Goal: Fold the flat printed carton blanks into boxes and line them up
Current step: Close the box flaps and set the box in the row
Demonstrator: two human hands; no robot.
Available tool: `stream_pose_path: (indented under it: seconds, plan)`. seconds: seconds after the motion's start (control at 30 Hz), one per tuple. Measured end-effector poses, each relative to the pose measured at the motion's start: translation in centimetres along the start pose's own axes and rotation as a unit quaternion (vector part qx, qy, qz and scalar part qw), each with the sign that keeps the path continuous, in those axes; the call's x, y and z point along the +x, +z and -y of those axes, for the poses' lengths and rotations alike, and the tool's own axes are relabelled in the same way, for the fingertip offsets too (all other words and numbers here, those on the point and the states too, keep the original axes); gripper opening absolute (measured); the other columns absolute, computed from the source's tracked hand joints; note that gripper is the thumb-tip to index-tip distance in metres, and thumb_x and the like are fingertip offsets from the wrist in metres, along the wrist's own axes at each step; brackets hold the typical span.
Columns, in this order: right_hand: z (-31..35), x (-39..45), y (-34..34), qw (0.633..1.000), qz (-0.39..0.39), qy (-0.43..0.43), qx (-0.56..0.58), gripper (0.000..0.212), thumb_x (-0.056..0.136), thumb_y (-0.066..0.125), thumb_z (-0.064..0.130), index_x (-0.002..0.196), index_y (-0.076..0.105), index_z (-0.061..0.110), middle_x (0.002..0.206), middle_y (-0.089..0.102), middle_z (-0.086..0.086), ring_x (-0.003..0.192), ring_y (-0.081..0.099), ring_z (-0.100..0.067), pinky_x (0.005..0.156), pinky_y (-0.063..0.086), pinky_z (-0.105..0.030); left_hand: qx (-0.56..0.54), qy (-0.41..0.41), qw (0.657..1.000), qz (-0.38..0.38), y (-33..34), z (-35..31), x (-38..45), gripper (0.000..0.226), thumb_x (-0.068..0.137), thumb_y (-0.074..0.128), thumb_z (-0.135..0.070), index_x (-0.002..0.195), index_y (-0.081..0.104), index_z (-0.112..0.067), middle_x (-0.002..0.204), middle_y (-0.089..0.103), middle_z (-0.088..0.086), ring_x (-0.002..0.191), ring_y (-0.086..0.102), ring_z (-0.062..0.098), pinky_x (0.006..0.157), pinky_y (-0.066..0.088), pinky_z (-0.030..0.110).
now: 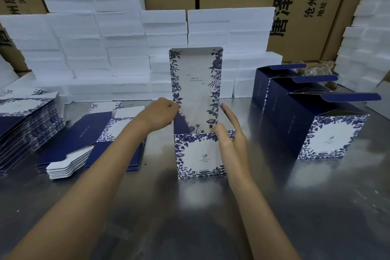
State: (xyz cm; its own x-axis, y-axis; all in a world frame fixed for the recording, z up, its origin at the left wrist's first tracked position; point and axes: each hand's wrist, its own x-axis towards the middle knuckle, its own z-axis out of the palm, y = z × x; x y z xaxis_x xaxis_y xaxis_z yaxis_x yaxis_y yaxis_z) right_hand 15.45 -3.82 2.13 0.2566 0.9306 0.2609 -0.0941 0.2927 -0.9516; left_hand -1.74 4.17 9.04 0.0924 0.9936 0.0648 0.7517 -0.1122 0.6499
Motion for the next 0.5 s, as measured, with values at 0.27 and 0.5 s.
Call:
stream_pose_path:
  seconds: [0.27,0.5]
  plan:
    - [0.8,0.1,-0.2,1.0,0.011,0.015,-0.005,0.039,0.09,0.069,0.049,0.128,0.063,0.051,0.121,0.065,0.035,0.11,0.058,0.017,0.09,0.047,-0.008,-0.19,0.042,0.96,-0.201,2.3,0.3,-3.3,0.024,0.089,0.07,-0.038,0.079,0.058,-0.02,0.092,0.064,-0.008,0.09,0.061,0.008,0.074,0.045,0.027]
    - [3.0,-0.1,-0.9,0.995,0.063,0.075,0.009,0.038,0.09,0.049,0.071,0.112,0.072,0.05,0.105,0.075,0.025,0.098,0.071,0.004,0.077,0.055,-0.015,-0.435,0.028,0.897,-0.072,4.2,2.3,-5.9,0.015,0.087,0.065,-0.027,0.099,0.069,-0.035,0.115,0.068,0.002,0.104,0.067,0.02,0.095,0.048,0.042]
